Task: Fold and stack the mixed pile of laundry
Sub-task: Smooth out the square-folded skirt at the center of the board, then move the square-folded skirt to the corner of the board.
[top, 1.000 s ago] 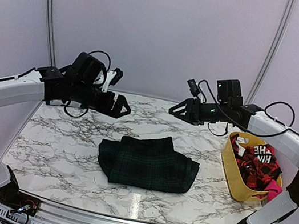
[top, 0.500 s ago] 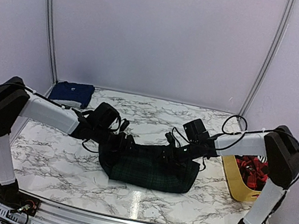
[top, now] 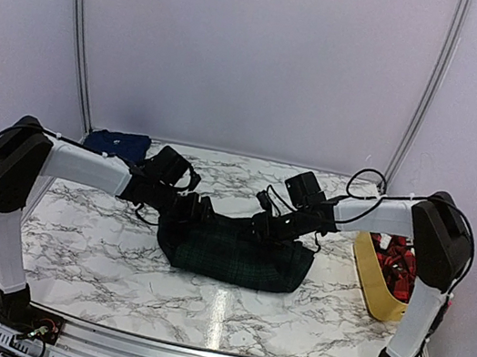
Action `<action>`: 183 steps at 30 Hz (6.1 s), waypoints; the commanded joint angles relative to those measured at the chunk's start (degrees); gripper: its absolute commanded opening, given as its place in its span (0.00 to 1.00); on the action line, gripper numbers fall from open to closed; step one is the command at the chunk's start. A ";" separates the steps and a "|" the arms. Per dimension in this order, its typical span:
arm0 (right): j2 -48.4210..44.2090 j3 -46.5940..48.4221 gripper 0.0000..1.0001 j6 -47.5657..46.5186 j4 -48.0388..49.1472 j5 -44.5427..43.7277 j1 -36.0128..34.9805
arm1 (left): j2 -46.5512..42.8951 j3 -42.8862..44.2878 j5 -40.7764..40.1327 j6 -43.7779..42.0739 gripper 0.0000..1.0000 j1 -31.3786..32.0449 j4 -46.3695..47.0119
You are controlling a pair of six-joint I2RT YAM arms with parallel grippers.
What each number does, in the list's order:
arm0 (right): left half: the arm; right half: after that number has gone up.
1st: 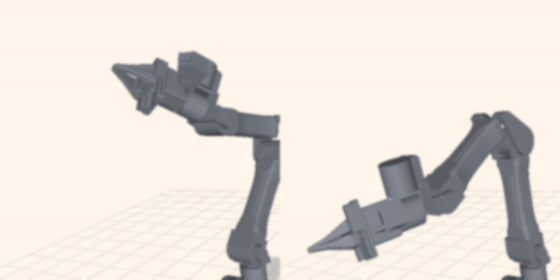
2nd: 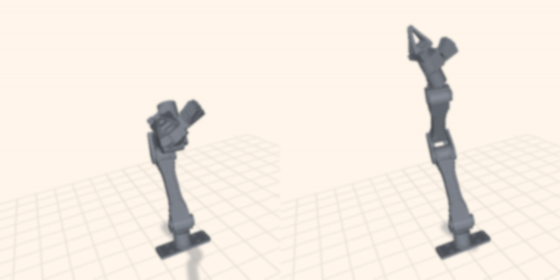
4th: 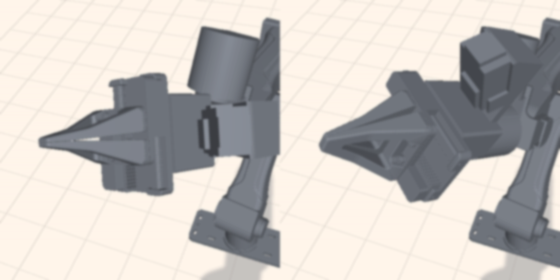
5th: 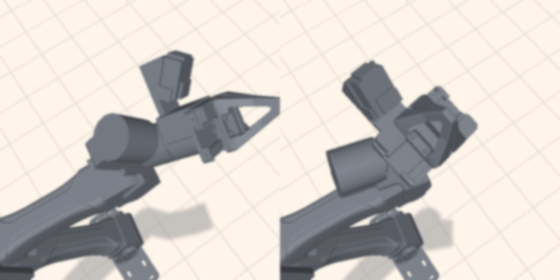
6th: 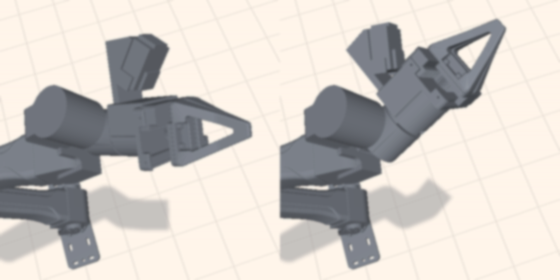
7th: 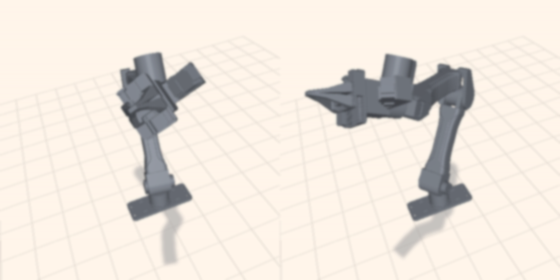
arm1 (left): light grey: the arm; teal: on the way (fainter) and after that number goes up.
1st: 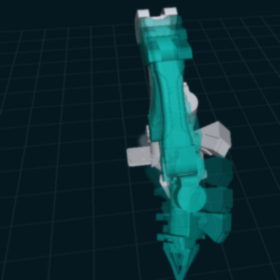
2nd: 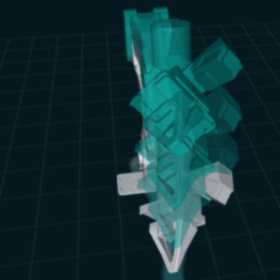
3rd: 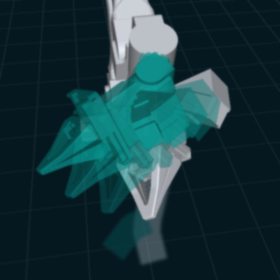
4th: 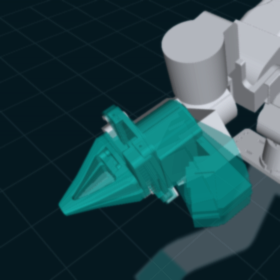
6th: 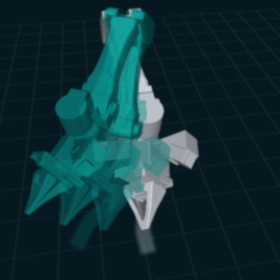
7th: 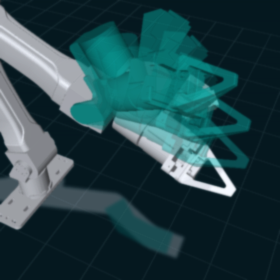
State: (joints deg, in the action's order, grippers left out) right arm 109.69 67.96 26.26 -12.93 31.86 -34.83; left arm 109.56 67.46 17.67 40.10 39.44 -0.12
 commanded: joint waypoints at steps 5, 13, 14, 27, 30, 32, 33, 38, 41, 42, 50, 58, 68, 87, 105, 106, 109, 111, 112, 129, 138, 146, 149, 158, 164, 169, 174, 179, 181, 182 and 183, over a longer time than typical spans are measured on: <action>-15.22 -2.37 0.63 3.45 -8.82 -3.78 0.31 | -19.75 -9.93 -6.09 3.68 0.99 -1.85 -11.32; -26.51 -13.53 0.63 10.96 0.73 -3.34 0.17 | -27.31 -17.23 4.71 2.91 0.97 -0.76 3.31; -25.78 -13.56 0.63 11.86 2.83 -2.70 0.15 | -25.70 -16.14 6.13 2.74 0.96 -0.46 4.72; -37.09 -22.89 0.68 13.16 -9.70 -10.85 11.22 | -11.35 0.42 -8.18 -3.49 0.93 -1.56 -15.89; -40.39 -25.34 0.74 15.03 -13.21 -13.10 13.53 | -14.49 -4.40 -10.12 -0.26 0.96 -3.48 -17.05; -41.24 -28.13 0.83 17.46 -11.17 -11.82 14.30 | -15.94 -7.14 -8.72 1.84 0.99 -4.25 -16.44; -41.19 -29.55 0.90 18.91 -9.34 -10.77 14.34 | -16.56 -8.24 -7.64 2.45 0.99 -4.28 -15.58; -38.21 -34.82 0.98 26.82 -0.15 -6.31 14.67 | -18.29 -14.66 -4.96 6.96 0.99 -5.28 -10.08; -37.33 -33.10 0.98 24.59 -1.02 -6.76 14.04 | -20.92 -21.93 0.24 12.27 0.99 -6.18 2.09; -37.90 -30.67 0.99 21.84 -3.34 -9.11 13.25 | -21.68 -24.22 1.54 13.79 0.99 -6.21 6.69; -26.94 -13.30 0.92 8.14 -14.82 -9.89 9.84 | -21.30 -31.30 6.47 16.66 0.99 -6.13 22.14; -24.32 -7.35 0.92 4.30 -14.09 -13.14 5.75 | -24.91 -30.31 3.38 11.16 0.99 -5.93 20.09; -6.29 10.05 0.67 0.52 -15.00 -7.94 5.27 | -19.26 -12.57 -1.60 -1.71 0.86 -5.32 4.37; 8.43 3.48 0.08 -6.94 -10.91 -11.56 2.64 | 3.26 -4.09 -8.97 -1.48 0.27 0.19 -11.16; 11.57 15.83 0.33 -9.51 -17.45 -10.09 0.78 | -32.44 -36.64 -6.16 19.93 0.99 -6.83 5.48; 11.26 16.40 0.40 -9.74 -18.28 -10.62 0.80 | -32.09 -39.23 -4.49 21.39 0.99 -6.83 11.21; 7.89 17.88 0.51 -10.59 -20.15 -13.22 0.74 | -30.63 -39.45 -2.58 20.48 0.99 -6.75 14.86; 5.06 18.40 0.53 -11.27 -21.88 -14.45 0.73 | -30.39 -38.68 -2.37 18.57 0.99 -6.75 15.48; 3.96 18.56 0.54 -11.46 -22.85 -15.24 0.73 | -30.04 -38.23 -1.98 17.98 0.99 -6.82 15.58; 2.52 10.90 0.38 -5.09 -18.45 -10.07 -6.50 | -19.57 -37.37 7.31 22.42 0.99 -6.92 25.10; 10.91 9.47 0.32 -8.71 -17.12 -9.32 -6.49 | -11.46 -35.44 13.19 26.30 0.99 -6.71 31.21; 13.01 9.36 0.30 -10.41 -17.36 -9.83 -6.50 | -4.41 -26.82 16.74 26.57 0.91 -4.72 33.94; 13.52 9.53 0.30 -10.42 -17.25 -10.04 -6.50 | -3.93 -25.49 15.13 25.75 0.72 -4.55 33.88; 12.35 14.15 0.36 -9.94 -18.61 -11.10 -4.26 | -5.01 -16.84 7.83 14.92 0.00 -4.83 15.47; 4.60 17.49 0.54 -9.12 -20.34 -11.31 0.39 | -5.18 -2.78 -3.65 -0.97 0.00 -7.37 -11.62; -1.48 16.88 0.57 -9.90 -22.22 -11.10 4.32 | -0.46 10.20 -9.66 -12.42 0.00 -12.06 -23.94; -6.03 13.22 0.58 -11.11 -23.09 -11.20 7.00 | 5.55 25.50 -13.08 -20.53 0.00 -16.82 -33.88; -8.51 8.42 0.58 -11.43 -22.58 -10.85 7.50 | 11.45 41.88 -16.48 -27.11 0.00 -19.46 -41.44; -8.94 6.89 0.58 -11.34 -22.16 -10.49 7.50 | 14.00 48.21 -17.40 -30.07 0.00 -20.00 -43.38; -9.11 6.42 0.58 -11.32 -21.92 -10.32 7.50 | 15.38 51.64 -17.36 -30.68 0.00 -20.36 -44.67; -9.14 6.07 0.58 -11.28 -21.82 -10.13 7.50 | 16.75 55.18 -18.60 -31.14 0.00 -20.75 -46.13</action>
State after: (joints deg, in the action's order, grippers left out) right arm 101.36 75.55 15.62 -34.11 21.45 -27.29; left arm 123.24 111.57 3.29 15.97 19.27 -38.96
